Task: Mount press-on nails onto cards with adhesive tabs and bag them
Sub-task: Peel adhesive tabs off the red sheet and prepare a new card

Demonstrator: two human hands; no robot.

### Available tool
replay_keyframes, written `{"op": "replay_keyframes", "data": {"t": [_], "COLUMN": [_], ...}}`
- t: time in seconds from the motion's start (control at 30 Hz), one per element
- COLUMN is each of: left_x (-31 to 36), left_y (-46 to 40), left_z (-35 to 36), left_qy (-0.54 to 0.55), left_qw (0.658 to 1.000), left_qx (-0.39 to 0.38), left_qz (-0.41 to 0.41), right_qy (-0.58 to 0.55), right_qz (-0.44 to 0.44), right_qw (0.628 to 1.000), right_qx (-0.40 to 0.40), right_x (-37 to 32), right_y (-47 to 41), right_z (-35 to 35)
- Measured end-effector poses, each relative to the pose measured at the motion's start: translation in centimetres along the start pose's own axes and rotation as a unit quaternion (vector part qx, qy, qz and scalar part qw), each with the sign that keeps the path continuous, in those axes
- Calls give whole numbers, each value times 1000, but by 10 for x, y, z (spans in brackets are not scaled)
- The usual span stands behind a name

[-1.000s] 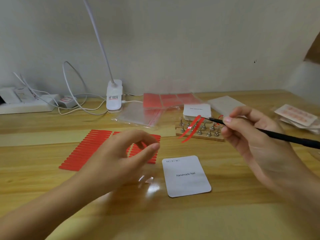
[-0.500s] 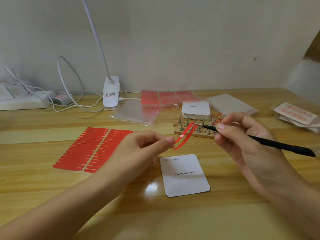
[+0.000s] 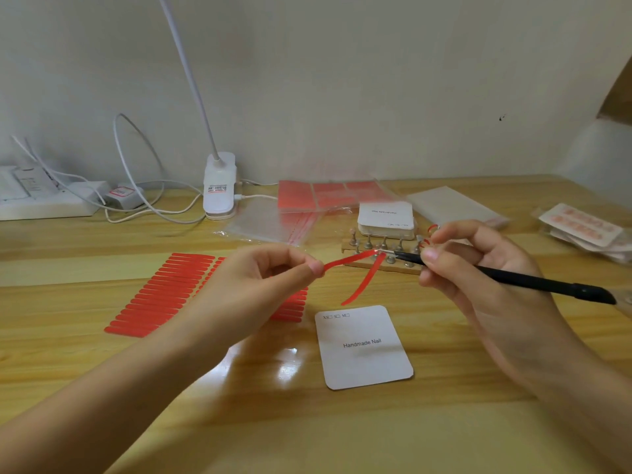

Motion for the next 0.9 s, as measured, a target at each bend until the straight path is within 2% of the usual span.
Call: {"op": "replay_keyframes", "data": {"t": [0.13,0.47,0.73,0.9], "left_x": [1,-2,7,6], "left_y": [-3,-7,-8,-4], "left_z": [-7,-12,-17,-4], "left_qy": [-24,-56,-60,-62], "left_qw": [1000,998,998,997], "left_qx": [12,-19,-14,-45], "left_qz": [2,-18,-3,-14], "right_qy": [11,34,-11,5], "right_qz": [2,24,22,1], "right_qw": [1000,999,999,999], "right_qx": [-11,-26,33,54], "right_x": [1,8,12,6], "right_y": [0,-1,-5,-3], "right_z": [2,1,-17,-18]}}
Point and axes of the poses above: each hand's wrist, its own y-axis away from the middle knuckle, its own z-axis out of the palm, x = y × z, the point moved 10 cm from there along -y, towards the middle knuckle, and after that the axes turned 5 degrees about -x, right-handed, at the moved point
